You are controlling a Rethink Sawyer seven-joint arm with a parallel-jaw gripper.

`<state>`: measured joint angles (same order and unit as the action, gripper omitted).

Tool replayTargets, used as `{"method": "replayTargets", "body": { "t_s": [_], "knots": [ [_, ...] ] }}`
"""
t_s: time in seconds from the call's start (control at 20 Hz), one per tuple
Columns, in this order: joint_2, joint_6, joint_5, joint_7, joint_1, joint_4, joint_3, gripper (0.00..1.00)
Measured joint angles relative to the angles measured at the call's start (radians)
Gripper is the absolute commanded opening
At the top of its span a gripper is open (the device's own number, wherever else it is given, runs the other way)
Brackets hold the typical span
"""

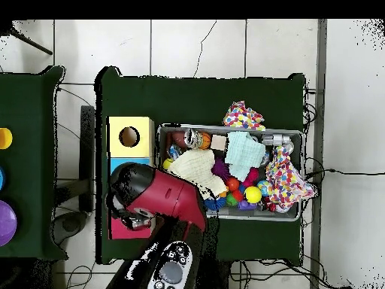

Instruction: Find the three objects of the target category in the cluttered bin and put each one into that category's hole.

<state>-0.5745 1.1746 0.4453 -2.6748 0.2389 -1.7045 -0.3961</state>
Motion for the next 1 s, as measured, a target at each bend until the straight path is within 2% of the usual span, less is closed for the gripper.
{"method": "replayTargets", "body": {
  "t_s": [0.45, 1.0],
  "knots": [
    [-0.01, 0.002, 0.005, 0.0, -0.038, -0.004, 0.004, 0.0],
    [0.043, -0.19, 0.053, 0.0, -0.031, -0.008, 0.034, 0.0]
  ]
}}
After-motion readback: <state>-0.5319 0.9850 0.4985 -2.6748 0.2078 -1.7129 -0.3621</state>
